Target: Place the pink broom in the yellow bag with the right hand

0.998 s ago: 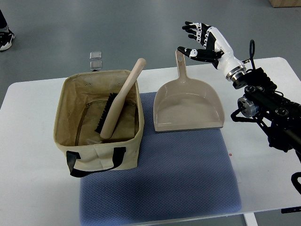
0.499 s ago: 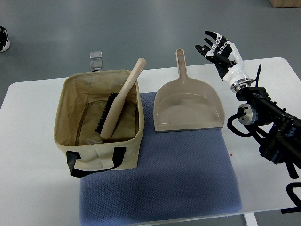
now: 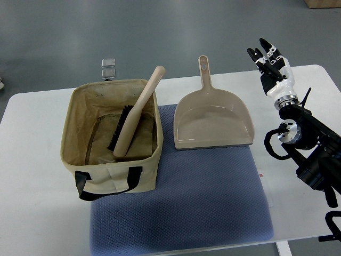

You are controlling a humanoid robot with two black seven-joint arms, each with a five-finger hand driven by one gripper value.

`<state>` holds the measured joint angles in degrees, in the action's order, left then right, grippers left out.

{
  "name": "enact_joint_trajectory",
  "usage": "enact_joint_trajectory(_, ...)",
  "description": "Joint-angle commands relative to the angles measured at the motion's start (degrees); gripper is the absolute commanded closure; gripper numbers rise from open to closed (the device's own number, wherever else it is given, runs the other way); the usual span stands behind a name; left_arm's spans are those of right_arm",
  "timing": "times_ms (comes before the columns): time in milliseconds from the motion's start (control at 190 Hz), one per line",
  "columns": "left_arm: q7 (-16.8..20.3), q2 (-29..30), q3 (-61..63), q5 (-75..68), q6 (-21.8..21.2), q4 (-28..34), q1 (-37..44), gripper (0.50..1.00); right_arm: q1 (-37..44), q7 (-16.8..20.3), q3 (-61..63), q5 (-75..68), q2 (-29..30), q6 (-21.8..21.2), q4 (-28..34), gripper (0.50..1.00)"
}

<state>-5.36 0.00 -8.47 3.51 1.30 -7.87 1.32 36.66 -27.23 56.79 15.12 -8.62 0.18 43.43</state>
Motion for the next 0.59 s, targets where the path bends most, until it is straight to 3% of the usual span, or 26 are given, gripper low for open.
enact_joint_trajectory(0,0.0,0.0,-0.1,0.0,0.0,0.0,0.0,0.500,-0.3,-0.1,0.1,0.0,0.9,0.0,0.0,0.570)
enact_joint_trajectory(588,0.0,0.0,-0.1,0.0,0.0,0.0,0.0,0.500,-1.1,-1.6,2.9,-2.0,1.4,-0.3,0.1,0.570)
